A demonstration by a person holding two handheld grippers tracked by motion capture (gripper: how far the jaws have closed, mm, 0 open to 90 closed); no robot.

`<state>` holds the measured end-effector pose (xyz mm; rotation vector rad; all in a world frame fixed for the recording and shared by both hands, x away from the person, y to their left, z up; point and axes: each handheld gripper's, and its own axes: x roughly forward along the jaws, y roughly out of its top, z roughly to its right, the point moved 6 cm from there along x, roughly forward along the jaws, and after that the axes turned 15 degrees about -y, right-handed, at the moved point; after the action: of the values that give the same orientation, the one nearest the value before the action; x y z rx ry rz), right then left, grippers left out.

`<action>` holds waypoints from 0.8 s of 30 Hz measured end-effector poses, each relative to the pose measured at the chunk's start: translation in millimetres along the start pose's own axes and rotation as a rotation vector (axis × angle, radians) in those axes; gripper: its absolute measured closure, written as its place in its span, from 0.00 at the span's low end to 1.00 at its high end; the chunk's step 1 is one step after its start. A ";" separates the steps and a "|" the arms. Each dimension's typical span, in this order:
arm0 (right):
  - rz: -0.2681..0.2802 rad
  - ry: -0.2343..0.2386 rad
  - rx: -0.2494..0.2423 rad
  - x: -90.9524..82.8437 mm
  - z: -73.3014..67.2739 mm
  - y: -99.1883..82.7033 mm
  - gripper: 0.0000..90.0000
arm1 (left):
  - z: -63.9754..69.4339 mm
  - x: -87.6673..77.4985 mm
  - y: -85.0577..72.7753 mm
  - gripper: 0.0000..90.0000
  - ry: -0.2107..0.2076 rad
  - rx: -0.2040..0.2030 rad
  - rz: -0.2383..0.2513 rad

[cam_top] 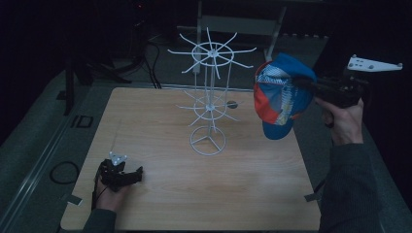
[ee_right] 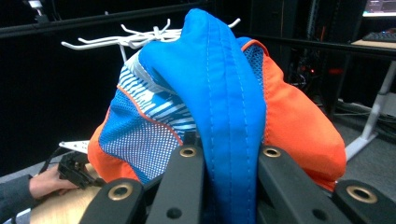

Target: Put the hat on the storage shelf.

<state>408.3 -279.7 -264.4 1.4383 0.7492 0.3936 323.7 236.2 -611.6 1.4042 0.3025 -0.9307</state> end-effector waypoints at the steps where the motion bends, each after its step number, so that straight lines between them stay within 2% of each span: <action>1: 0.003 0.004 0.001 -0.6 -0.5 0.5 0.96 | 0.0 0.0 0.0 0.11 0.000 0.000 0.000; 11: 0.029 0.037 0.013 -4.6 -4.9 5.1 0.96 | 0.2 0.2 0.2 0.11 0.000 0.001 0.000; 24: 0.040 0.046 0.012 -5.6 -5.7 6.8 0.96 | 0.3 0.2 0.2 0.11 -0.001 0.002 0.000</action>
<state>401.8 -278.3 -256.3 1.4617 0.7622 0.4543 323.9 235.8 -611.6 1.4057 0.3012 -0.9322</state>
